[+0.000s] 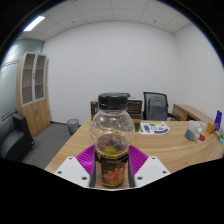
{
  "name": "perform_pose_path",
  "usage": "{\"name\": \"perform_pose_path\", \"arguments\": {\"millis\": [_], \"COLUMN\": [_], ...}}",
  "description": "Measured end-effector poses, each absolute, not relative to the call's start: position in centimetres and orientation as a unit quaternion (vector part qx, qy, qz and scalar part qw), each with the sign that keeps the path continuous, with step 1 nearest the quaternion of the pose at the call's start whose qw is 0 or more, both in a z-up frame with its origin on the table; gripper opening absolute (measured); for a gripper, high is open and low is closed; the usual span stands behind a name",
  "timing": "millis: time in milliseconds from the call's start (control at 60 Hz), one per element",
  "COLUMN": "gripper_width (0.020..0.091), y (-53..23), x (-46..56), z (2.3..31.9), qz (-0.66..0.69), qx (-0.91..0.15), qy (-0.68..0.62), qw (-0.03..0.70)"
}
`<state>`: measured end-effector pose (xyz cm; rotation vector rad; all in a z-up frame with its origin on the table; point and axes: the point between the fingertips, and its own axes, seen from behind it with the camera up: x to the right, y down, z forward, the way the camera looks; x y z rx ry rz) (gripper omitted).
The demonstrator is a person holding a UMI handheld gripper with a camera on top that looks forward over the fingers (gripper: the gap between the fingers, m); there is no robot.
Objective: Pour water
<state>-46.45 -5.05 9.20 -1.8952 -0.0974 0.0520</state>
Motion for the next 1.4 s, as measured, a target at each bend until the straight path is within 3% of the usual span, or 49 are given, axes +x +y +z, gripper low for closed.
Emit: {"name": "perform_pose_path", "arguments": {"millis": [83,217,567,717,900,1100,1200,1317,1400], "gripper_width": [0.0382,0.0380,0.0378,0.0377,0.0376,0.0376,0.0377,0.0378,0.0375], "y": [-5.1,-4.5,2.2,6.5,10.9,13.5,14.6,14.5,13.6], "x": [-46.4,-45.6,-36.9,-29.6,-19.9,-13.6,-13.0,-12.7,-11.9], "z": [9.3,11.0,27.1,30.6,27.9,20.6,17.8,17.1,18.3], "qz": [0.024,0.046,0.343,0.497,0.611,0.652,0.645,0.638,0.620], "qx": [-0.814,-0.815,-0.729,-0.647,-0.533,-0.442,-0.438,-0.455,-0.498], "qy": [-0.048,-0.049,0.133,0.267,0.422,0.541,0.563,0.558,0.530], "qw": [0.579,0.575,0.577,0.513,0.406,0.296,0.276,0.272,0.295]}}
